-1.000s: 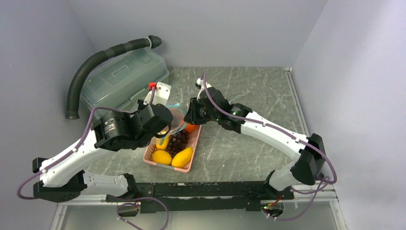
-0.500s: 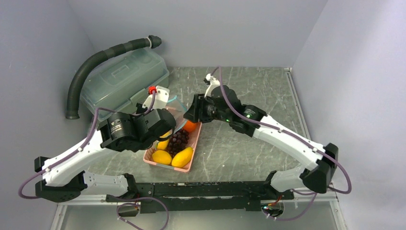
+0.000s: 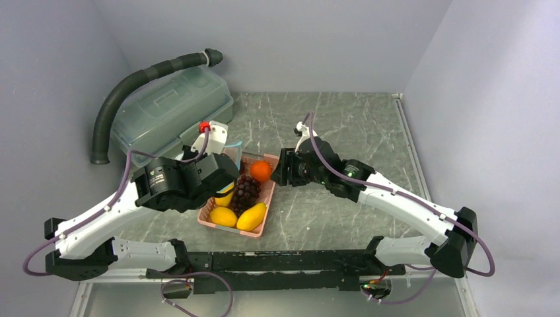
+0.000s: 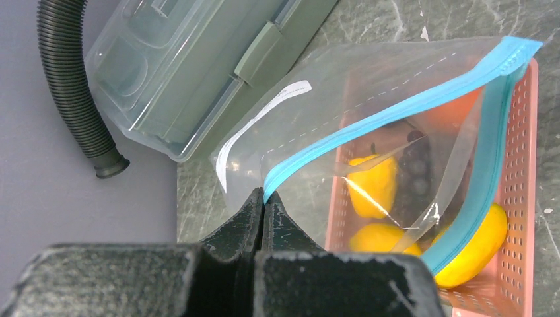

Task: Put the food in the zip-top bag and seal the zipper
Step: Open the zipper of the food storage bag, then pick up the bin at the center of the board.

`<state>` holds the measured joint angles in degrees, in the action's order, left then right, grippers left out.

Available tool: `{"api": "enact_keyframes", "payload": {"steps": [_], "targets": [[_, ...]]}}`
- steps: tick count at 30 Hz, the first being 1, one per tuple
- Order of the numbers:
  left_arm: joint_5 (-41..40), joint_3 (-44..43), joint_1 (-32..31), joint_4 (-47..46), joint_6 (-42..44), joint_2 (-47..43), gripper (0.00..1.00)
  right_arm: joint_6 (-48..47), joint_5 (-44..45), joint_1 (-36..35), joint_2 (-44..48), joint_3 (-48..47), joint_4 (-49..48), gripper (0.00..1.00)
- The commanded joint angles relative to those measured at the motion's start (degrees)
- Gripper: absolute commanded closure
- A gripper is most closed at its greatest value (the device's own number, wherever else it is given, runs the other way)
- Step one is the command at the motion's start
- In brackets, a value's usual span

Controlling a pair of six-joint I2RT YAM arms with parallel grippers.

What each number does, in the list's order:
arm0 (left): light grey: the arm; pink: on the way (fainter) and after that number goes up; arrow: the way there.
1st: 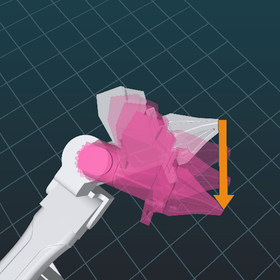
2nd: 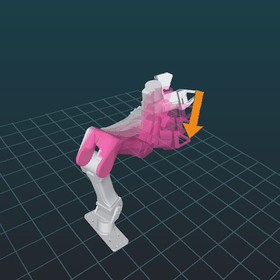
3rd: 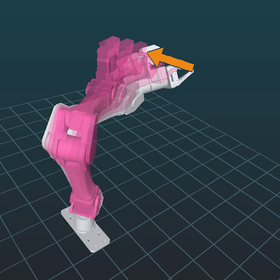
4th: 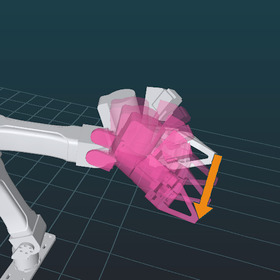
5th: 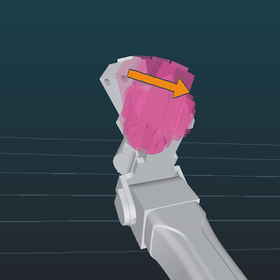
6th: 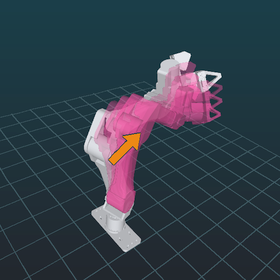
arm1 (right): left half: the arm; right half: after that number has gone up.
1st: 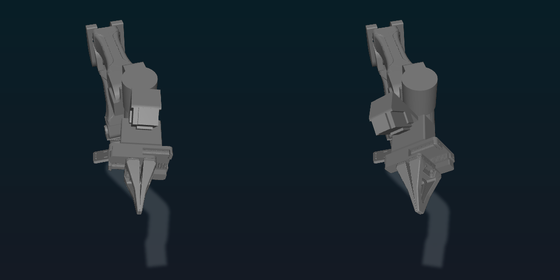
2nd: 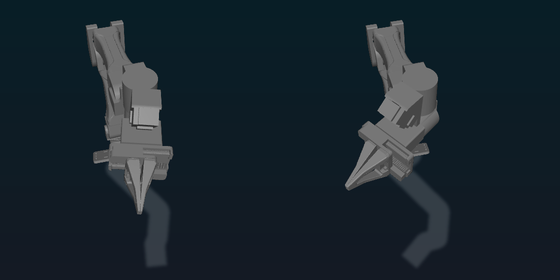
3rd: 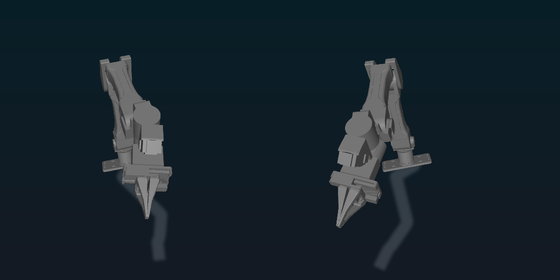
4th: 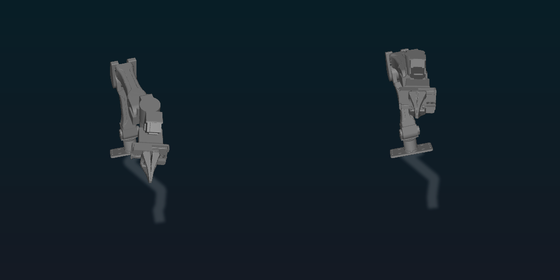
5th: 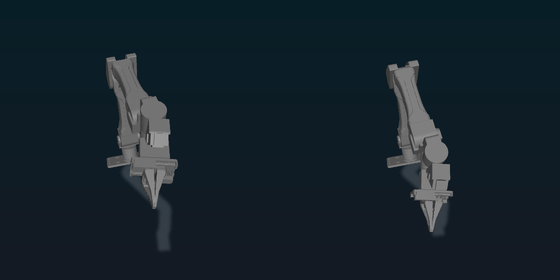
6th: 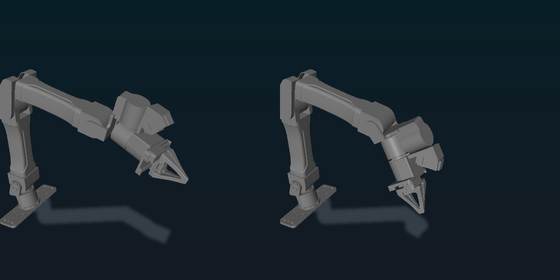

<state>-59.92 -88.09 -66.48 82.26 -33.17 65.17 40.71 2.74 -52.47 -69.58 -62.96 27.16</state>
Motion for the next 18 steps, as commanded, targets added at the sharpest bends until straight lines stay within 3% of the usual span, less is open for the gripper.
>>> {"api": "enact_keyframes", "payload": {"steps": [1, 18], "targets": [[-3.6, -1.4, -0.2, 2.3, -2.4, -1.3, 1.0, 1.2, 1.1, -0.2, 1.1, 0.9, -1.2, 0.44], [-7.0, -2.6, -0.2, 11.0, -11.9, -2.0, 1.0, 3.7, 8.8, -3.9, -15.7, -2.6, 1.9, 0.42]]}}
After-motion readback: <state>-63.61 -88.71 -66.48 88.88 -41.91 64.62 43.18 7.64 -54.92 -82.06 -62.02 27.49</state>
